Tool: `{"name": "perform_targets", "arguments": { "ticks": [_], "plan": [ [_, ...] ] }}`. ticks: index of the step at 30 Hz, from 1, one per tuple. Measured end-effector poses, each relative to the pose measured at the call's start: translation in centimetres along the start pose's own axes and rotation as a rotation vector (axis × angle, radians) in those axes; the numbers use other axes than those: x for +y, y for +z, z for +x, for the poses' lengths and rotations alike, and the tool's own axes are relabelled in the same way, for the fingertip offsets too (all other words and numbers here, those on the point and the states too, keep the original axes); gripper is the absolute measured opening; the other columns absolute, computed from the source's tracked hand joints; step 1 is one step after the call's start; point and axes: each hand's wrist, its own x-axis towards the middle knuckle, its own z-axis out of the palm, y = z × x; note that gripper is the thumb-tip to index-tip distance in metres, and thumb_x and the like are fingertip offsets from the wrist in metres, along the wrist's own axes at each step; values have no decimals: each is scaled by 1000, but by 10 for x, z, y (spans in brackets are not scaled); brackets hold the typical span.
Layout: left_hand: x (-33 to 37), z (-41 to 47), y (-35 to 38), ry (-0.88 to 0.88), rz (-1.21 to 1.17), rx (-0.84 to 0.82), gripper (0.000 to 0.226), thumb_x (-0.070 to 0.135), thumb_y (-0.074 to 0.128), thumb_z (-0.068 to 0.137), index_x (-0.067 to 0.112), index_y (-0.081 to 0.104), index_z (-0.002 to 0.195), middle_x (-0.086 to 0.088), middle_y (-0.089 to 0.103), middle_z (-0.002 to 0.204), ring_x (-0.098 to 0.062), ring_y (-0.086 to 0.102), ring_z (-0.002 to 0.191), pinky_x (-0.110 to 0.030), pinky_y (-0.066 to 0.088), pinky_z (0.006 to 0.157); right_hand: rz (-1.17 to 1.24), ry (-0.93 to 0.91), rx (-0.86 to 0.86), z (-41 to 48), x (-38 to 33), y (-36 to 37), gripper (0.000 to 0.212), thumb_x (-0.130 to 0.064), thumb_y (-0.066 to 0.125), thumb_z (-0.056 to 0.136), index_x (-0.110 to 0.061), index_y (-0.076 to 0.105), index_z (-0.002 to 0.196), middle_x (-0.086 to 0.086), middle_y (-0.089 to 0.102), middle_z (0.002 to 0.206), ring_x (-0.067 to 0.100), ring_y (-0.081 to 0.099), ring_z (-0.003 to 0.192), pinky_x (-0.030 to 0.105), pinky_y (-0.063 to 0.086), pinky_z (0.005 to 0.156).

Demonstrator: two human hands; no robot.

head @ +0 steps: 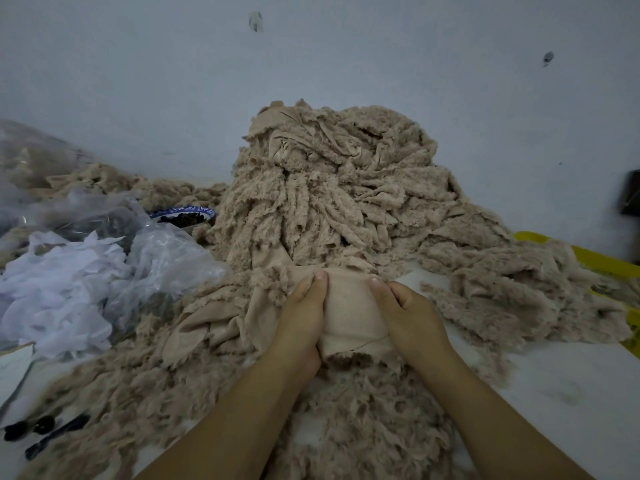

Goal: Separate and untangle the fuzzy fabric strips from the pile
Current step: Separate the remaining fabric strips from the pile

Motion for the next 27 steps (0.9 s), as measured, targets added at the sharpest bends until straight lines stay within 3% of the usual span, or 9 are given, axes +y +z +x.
{"name": "perform_targets", "arguments": {
  "ticks": [4, 7, 10, 12, 15, 17, 21, 24, 27],
  "plan": [
    [-1, 4, 0, 13, 6, 38, 17, 49, 53, 98, 39, 65, 92, 22, 67, 94, -1, 60, 93, -22, 52, 80, 4, 30, 21, 1, -2, -1, 53, -55, 49, 94, -15, 46, 61, -16, 37, 42, 0, 38, 43, 11, 31, 43],
    [-6, 8, -1, 157, 277, 155, 30, 47, 42, 103, 31, 63, 115, 19, 56, 107, 9, 47, 92, -7, 31, 82, 10, 45, 11, 2, -5, -2, 55, -56, 49, 94, -7, 62, 72, -17, 46, 45, -1, 42, 44, 10, 32, 44],
    [-2, 15, -5, 170, 270, 293, 43, 43, 35, 106, 22, 54, 138, -1, 50, 145, -17, 48, 129, -23, 31, 104, 48, 34, -12, 1, -9, 0, 51, -54, 51, 95, -13, 62, 67, -14, 53, 48, -1, 45, 44, 9, 32, 43],
    [6, 22, -12, 123, 135, 360, 48, 42, 35, 106, 18, 48, 145, -8, 49, 148, -28, 47, 133, -40, 34, 114, 74, 32, -20, 1, -10, 0, 51, -54, 51, 94, -16, 55, 60, -14, 51, 44, 0, 43, 40, 9, 33, 42],
    [13, 32, -32, 79, -74, 414, 37, 36, 42, 106, 18, 59, 134, -6, 67, 123, -21, 67, 104, -35, 57, 82, 68, 77, 39, 5, -7, -10, 52, -57, 49, 94, -19, 53, 60, -12, 47, 42, 1, 38, 36, 20, 34, 45],
    [14, 33, -38, 72, -127, 380, 33, 37, 48, 104, 19, 65, 125, -3, 73, 107, -18, 72, 88, -30, 58, 69, 76, 104, 110, 8, 1, -17, 54, -60, 44, 94, -18, 56, 62, -13, 46, 43, 1, 39, 37, 23, 34, 49],
    [11, 17, -19, 158, 146, 235, 40, 48, 46, 101, 28, 60, 133, 5, 61, 134, -21, 57, 122, -44, 45, 106, 224, 122, 58, 3, 5, -12, 66, -76, 36, 80, -21, 72, 77, -12, 66, 62, 0, 60, 57, 17, 47, 55],
    [8, -1, -3, 195, 317, -1, 19, 45, 53, 99, 56, 68, 95, 39, 63, 98, 2, 61, 100, -18, 48, 84, 285, 152, -211, -1, 6, -1, 75, -90, 38, 74, -36, 71, 115, -17, 72, 110, -1, 65, 103, 26, 49, 90],
    [-2, -6, 0, 179, 386, -191, 15, 38, 58, 98, 40, 65, 86, 34, 68, 85, 13, 63, 87, -6, 48, 75, 479, 207, -347, -3, 4, 7, 62, -70, 53, 85, -26, 66, 126, -8, 70, 122, 7, 63, 116, 29, 46, 101]
  ]
}}
